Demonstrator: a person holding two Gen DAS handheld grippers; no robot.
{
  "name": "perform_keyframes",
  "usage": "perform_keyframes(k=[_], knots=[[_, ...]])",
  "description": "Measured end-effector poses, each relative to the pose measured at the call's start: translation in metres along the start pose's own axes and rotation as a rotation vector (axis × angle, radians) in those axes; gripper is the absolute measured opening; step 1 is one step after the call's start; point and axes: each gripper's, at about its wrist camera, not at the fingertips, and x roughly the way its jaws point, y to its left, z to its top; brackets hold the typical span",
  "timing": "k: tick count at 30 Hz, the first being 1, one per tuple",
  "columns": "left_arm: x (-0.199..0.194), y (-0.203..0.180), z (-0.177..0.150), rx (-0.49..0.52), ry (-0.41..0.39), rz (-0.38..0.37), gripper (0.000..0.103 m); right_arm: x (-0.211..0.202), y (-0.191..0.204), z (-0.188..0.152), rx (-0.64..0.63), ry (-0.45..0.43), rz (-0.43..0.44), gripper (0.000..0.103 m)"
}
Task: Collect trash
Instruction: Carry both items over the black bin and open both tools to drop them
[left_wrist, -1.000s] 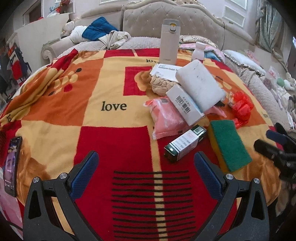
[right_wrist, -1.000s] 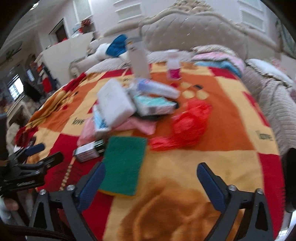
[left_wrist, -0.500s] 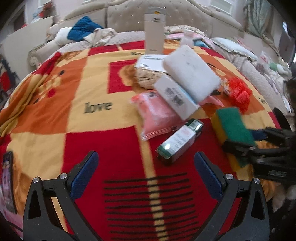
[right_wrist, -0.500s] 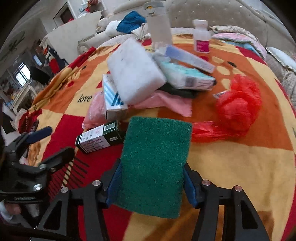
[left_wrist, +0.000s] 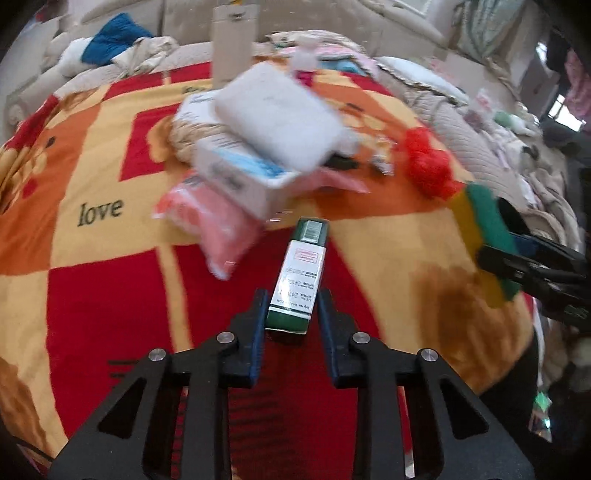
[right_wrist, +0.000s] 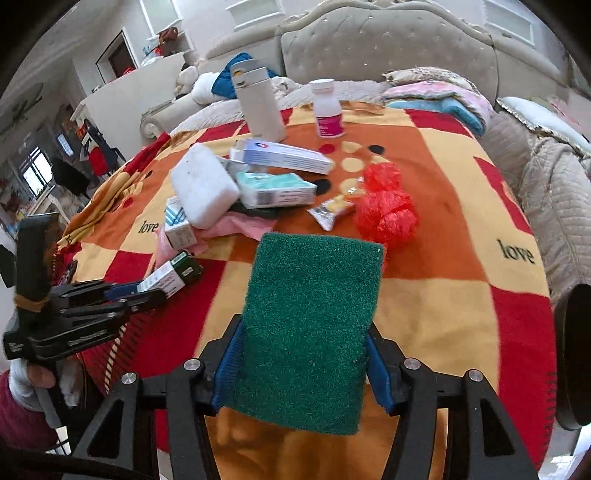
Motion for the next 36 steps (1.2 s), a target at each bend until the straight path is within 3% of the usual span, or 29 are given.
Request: perform_keyframes(k=[6,12,23,34,36], knots=[[-0.007,-0.046,0.01,0.067,-0.013,-0.045,0.019,-0.017,-0.026,-0.018,0.041,0.006,0.063,0.058],[0.005,-0.104,0.031,0.135,0.003,-0.137,0.019,-0.046,-0.067,-0.029,0.097,-0.049,-0.044,0.058],[0.052,-0.251,0.073,0.292,0.036,-0.324,0.019,-0.096,-0.211,-0.057,0.327,-0.069,-0.338,0.059],[0.103,-0.341,0.097,0.316,0.02,-0.436,0.02,-0.097,-0.293,-0.068,0.461,-0.069,-0.419,0.062],[0.11,-0.351,0.099,0.318,0.019,-0.47,0.028,-0.098,-0.3,-0.07,0.478,-0.082,-0.429,0.067]])
